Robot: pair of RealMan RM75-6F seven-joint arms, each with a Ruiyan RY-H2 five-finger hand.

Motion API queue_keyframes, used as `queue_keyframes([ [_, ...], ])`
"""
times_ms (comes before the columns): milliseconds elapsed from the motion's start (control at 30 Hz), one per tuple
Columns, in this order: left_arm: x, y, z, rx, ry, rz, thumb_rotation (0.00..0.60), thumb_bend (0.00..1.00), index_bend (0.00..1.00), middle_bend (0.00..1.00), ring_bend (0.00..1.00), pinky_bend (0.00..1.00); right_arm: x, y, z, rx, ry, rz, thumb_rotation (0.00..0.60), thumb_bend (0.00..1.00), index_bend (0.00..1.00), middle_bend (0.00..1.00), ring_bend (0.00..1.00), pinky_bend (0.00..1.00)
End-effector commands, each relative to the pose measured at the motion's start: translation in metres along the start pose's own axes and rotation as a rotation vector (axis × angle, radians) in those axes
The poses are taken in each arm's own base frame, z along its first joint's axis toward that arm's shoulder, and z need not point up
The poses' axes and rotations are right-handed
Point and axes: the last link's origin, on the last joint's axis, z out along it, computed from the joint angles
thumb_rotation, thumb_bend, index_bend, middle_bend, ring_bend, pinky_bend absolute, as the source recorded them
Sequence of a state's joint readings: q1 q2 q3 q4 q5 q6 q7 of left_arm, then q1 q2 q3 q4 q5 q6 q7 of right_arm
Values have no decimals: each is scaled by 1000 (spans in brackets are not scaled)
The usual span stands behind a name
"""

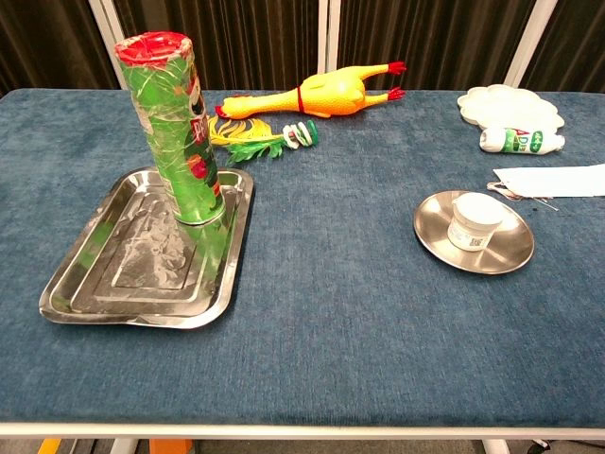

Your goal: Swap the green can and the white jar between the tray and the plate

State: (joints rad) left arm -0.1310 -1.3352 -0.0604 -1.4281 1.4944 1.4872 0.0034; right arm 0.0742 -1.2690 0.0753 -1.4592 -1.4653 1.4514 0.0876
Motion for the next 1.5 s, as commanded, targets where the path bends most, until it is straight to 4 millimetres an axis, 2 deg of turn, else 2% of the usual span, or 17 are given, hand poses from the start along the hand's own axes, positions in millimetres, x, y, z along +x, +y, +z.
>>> queue_keyframes([
  [33, 0, -1, 0, 4, -1, -2, 600, 145, 162, 136, 52, 214, -3, 1, 1, 0, -5, 12, 600, 97, 0, 0, 0, 0],
  [533, 14, 9, 10, -46, 24, 3, 600, 145, 162, 136, 52, 214, -6, 0, -1, 7, -21, 11, 600, 97, 0, 0, 0, 0],
  [633, 20, 14, 18, -80, 32, 2, 600, 145, 162, 136, 52, 214, -7, -2, -3, 18, -28, 5, 600, 96, 0, 0, 0, 0],
  [733, 35, 21, 35, -135, 66, -9, 600, 144, 159, 136, 52, 212, -6, -1, -2, 20, -29, -7, 600, 97, 0, 0, 0, 0],
  [900, 66, 57, 70, -307, 96, -41, 600, 143, 151, 135, 52, 212, -5, -1, 0, 11, -31, -4, 600, 97, 0, 0, 0, 0],
  [1000, 73, 84, 89, -412, 63, -53, 600, 143, 146, 133, 52, 212, -8, -2, 0, 12, -42, -6, 600, 97, 0, 0, 0, 0],
  [1100, 74, 111, 108, -505, 22, -46, 600, 143, 141, 126, 52, 211, -9, -2, 0, 11, -46, -7, 600, 97, 0, 0, 0, 0],
  [1300, 68, 149, 139, -607, -120, -38, 600, 143, 112, 67, 20, 203, -11, 3, 1, -6, -58, -5, 600, 96, 0, 0, 0, 0],
  [1500, 59, 170, 160, -653, -214, -26, 600, 143, 111, 65, 1, 202, -12, 8, 0, -25, -67, 4, 600, 98, 0, 0, 0, 0],
])
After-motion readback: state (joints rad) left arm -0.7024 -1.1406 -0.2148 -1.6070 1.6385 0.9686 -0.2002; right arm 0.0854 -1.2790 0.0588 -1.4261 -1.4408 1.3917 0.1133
